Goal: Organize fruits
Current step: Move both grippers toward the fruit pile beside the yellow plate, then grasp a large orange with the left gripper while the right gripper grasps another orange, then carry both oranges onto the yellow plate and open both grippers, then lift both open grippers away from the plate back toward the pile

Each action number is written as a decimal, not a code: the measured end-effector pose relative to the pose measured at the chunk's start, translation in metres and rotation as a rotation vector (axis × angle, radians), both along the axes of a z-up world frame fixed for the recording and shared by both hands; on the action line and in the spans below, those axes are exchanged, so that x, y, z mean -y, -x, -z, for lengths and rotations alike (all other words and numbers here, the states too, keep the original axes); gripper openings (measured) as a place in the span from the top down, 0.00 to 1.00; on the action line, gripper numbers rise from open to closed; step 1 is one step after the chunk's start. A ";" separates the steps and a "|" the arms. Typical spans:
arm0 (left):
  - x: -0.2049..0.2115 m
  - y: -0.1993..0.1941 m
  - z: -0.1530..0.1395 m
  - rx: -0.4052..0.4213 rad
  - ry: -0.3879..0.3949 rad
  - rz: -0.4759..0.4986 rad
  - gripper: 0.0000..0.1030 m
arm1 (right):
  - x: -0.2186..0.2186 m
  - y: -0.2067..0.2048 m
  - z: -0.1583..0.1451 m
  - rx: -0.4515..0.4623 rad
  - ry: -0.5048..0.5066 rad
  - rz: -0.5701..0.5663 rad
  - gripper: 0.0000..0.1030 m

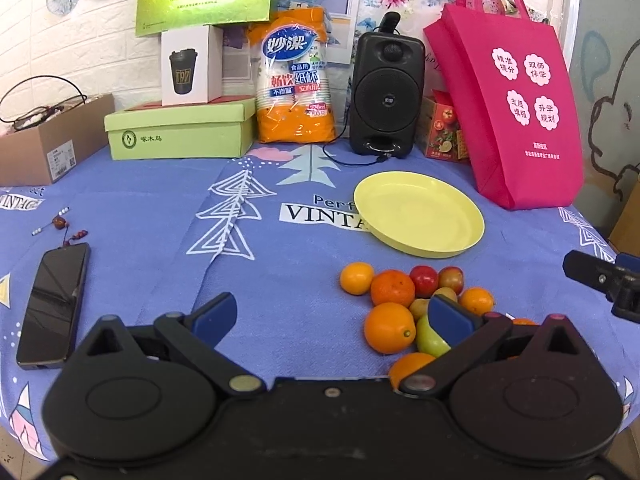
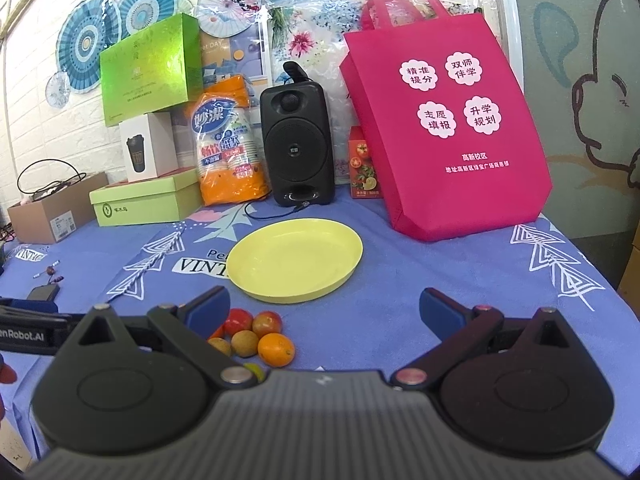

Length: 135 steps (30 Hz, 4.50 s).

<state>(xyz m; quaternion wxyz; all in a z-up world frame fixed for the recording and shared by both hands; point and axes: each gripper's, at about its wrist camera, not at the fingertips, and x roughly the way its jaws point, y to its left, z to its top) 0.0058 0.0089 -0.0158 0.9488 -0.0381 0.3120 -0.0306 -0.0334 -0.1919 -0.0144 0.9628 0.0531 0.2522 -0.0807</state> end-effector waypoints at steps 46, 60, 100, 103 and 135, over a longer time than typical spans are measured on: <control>0.048 0.002 0.078 -0.083 -0.053 0.313 0.56 | -0.003 -0.024 0.080 -0.212 0.090 -0.336 0.57; 0.041 0.014 0.056 -0.051 -0.056 0.323 0.61 | -0.008 -0.019 0.065 -0.186 0.119 -0.360 0.64; 0.048 -0.187 0.027 -0.061 -0.052 0.251 0.16 | 0.030 -0.162 0.050 -0.199 0.078 -0.277 0.50; 0.035 -0.163 0.023 -0.045 -0.068 0.225 0.15 | 0.032 -0.147 0.040 -0.177 0.086 -0.270 0.50; 0.014 -0.029 0.063 -0.112 -0.084 0.255 0.16 | -0.024 -0.021 0.050 -0.249 0.100 -0.497 0.42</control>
